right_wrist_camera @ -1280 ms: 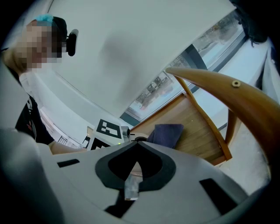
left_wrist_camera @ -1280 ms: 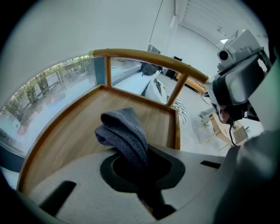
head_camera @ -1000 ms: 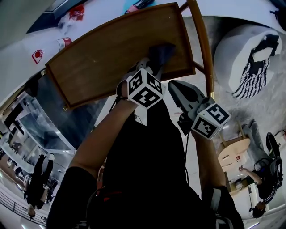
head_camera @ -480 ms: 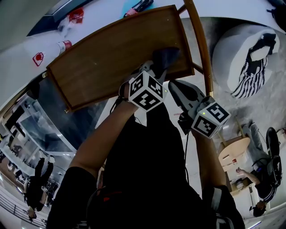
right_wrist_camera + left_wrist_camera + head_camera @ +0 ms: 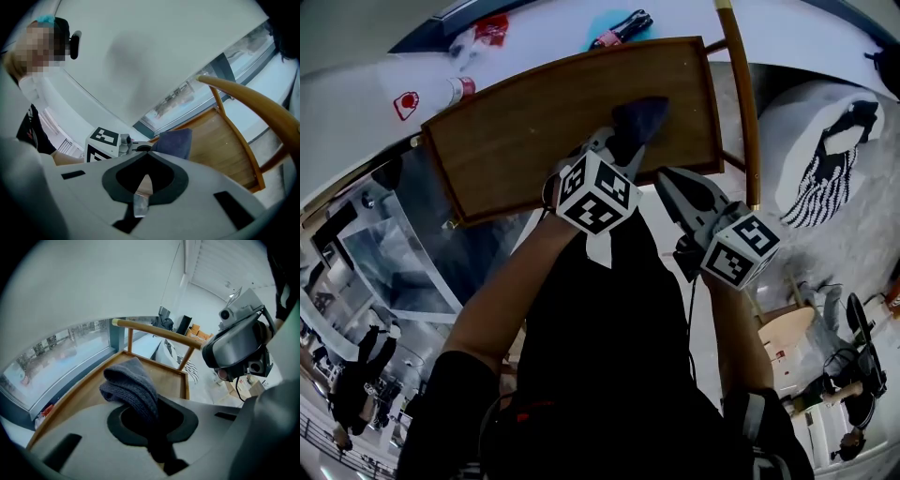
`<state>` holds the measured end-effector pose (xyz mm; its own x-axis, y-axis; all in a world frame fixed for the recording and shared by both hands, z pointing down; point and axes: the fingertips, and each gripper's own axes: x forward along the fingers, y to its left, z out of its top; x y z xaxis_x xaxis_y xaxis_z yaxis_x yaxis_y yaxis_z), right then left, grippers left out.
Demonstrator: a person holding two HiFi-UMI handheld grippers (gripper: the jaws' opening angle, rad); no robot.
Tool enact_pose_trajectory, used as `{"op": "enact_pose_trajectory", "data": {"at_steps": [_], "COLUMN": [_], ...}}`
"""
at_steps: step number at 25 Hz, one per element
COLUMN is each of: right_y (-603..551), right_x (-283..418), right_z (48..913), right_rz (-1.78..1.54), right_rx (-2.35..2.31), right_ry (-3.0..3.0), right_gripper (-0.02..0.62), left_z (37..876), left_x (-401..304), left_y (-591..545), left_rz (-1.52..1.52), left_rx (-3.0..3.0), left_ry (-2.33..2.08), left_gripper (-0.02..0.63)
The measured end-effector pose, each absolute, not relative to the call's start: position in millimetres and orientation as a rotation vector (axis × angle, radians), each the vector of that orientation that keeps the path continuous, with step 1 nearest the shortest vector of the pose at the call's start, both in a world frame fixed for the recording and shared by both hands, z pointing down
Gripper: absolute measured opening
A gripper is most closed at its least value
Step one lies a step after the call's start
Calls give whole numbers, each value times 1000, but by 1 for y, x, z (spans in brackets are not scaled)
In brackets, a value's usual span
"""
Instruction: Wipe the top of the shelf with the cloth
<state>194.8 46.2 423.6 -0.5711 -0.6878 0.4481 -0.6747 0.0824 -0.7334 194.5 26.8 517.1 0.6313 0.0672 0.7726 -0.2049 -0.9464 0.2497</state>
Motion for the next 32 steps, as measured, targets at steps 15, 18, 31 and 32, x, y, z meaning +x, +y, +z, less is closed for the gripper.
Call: {"op": "enact_pose_trajectory", "data": {"at_steps": [15,18,31,32], "right_y": [-5,-12,-33,-34], "right_x": [138,127,82,78], "right_z": [368,353,296,293], "right_rz": [-1382,-1342,-1178,-1169], "right_rx": [-1442,-1430,-1369,-1364], "right_ry": [2436,2467,2574,2583], "right_gripper": [5,5,5,5], "left_z": [435,417,353,349], "left_x": [113,99,40,35], "left_y": [-45,-55,-70,-70], "left_rz": [1085,1066,1004,999], "left_rx": [2638,2658,2711,2712], "left_ry": [-333,-373,-516,-527], "left_gripper": [49,49,49,49]}}
